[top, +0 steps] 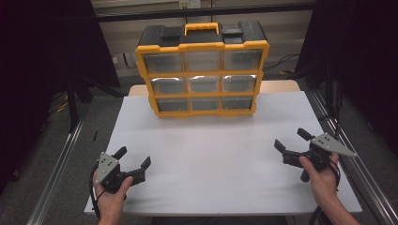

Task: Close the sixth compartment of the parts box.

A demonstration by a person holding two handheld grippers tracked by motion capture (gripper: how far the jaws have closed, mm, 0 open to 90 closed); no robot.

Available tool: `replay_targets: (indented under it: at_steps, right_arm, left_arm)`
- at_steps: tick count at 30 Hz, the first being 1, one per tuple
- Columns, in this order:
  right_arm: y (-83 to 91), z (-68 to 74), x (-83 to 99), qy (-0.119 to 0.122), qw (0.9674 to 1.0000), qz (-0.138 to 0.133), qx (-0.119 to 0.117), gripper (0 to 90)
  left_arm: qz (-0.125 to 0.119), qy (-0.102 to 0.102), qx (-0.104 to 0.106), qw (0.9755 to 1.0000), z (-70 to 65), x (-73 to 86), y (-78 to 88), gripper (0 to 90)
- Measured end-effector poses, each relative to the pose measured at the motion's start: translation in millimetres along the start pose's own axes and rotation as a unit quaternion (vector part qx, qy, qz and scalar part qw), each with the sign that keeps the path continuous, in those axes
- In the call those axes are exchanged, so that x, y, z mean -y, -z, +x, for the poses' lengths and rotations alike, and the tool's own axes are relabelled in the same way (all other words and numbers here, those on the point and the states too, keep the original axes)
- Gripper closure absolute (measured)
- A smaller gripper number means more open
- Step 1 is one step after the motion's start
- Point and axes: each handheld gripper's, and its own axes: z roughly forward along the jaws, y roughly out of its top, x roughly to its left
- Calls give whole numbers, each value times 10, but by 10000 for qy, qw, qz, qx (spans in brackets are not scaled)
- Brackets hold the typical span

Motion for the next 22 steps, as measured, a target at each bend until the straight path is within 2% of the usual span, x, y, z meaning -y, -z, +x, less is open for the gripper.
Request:
replay_targets:
  at_steps: [2,3,6,9,13,15,17,19,22]
  right_arm:
    - [65,-36,34,-23,10000,19,45,26]
    - [92,-42,57,-61,9999,-3,107,26]
    - [165,-79,103,-101,9997,172,163,26]
    - [232,-117,135,-141,9994,186,248,26]
    - [324,-132,170,-108,9993,229,285,27]
    - [366,-136,178,-53,9993,158,324,22]
    - [373,-136,197,-114,9992,236,299,19]
    - [355,-131,206,-105,9989,300,355,25]
    - [348,-128,196,-64,9991,205,352,25]
  left_arm:
    - [-28,60,62,10000,10,1,5,45]
    - [-53,70,26,10000,10,-1,8,45]
    - [-51,58,85,9999,11,4,14,42]
    - [-50,56,86,9999,-8,3,18,42]
    - [7,19,91,10000,-18,4,29,42]
    - [42,33,114,9999,-23,7,36,42]
    - [63,4,150,9999,-22,8,38,42]
    - [8,107,175,9998,-31,18,20,42]
    - [120,25,167,9998,-15,24,17,41]
